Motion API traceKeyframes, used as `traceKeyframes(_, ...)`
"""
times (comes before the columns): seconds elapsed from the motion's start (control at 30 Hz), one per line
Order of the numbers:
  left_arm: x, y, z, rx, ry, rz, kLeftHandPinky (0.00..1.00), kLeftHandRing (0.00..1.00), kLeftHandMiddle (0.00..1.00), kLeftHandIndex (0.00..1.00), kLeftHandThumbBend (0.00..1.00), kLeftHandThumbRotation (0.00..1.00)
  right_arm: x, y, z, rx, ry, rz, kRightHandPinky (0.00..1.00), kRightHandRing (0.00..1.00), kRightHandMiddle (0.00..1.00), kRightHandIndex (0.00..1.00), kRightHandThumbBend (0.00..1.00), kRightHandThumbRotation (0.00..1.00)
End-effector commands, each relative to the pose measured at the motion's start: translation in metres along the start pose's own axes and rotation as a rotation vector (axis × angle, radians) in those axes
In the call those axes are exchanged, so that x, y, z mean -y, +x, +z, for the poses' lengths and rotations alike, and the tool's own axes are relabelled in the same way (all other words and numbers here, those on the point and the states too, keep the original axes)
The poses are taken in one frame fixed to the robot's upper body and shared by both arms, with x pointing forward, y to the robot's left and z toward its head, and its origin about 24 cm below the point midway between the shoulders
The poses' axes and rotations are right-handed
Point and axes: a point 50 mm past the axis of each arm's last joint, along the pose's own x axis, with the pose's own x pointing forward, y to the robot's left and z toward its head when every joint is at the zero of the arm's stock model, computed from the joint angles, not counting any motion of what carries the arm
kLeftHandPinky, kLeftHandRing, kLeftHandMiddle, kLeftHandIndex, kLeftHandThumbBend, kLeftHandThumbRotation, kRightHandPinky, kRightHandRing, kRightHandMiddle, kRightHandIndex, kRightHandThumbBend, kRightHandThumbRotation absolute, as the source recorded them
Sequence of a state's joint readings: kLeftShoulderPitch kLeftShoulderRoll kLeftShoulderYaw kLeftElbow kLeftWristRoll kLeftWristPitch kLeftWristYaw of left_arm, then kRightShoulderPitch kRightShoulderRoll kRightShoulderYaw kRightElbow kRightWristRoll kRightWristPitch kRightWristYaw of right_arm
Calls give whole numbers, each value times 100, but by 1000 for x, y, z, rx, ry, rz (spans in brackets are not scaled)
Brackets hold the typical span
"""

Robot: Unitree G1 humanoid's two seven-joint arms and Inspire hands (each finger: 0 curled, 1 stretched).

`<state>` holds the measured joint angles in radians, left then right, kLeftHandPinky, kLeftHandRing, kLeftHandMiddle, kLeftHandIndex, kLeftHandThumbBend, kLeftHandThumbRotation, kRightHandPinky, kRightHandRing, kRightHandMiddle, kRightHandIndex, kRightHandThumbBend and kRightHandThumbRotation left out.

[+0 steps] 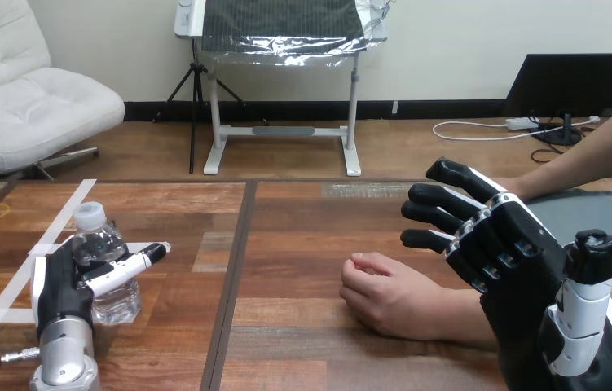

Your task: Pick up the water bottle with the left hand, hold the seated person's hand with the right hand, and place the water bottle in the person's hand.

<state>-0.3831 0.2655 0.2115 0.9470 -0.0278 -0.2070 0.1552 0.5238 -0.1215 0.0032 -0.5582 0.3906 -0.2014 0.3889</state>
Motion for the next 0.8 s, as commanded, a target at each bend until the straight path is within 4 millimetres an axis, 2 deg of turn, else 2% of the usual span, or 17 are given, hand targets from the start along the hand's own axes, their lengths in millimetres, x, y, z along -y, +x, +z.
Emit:
traceKeyframes(0.0, 11, 10, 34, 118, -4, -1, 41, 48, 53, 55, 81, 0, 0, 6, 5, 60, -5, 11, 72, 79, 78, 81, 81, 100)
traceKeyframes(0.33, 11, 9, 36, 142, 48, 22, 34, 38, 43, 47, 68, 0, 0, 7, 4, 60, -3, 9, 72, 79, 78, 81, 81, 100)
traceKeyframes(0.77, 10, 7, 39, 176, 51, 30, 29, 33, 38, 45, 62, 0, 1, 7, 4, 59, -2, 7, 71, 79, 78, 81, 81, 100)
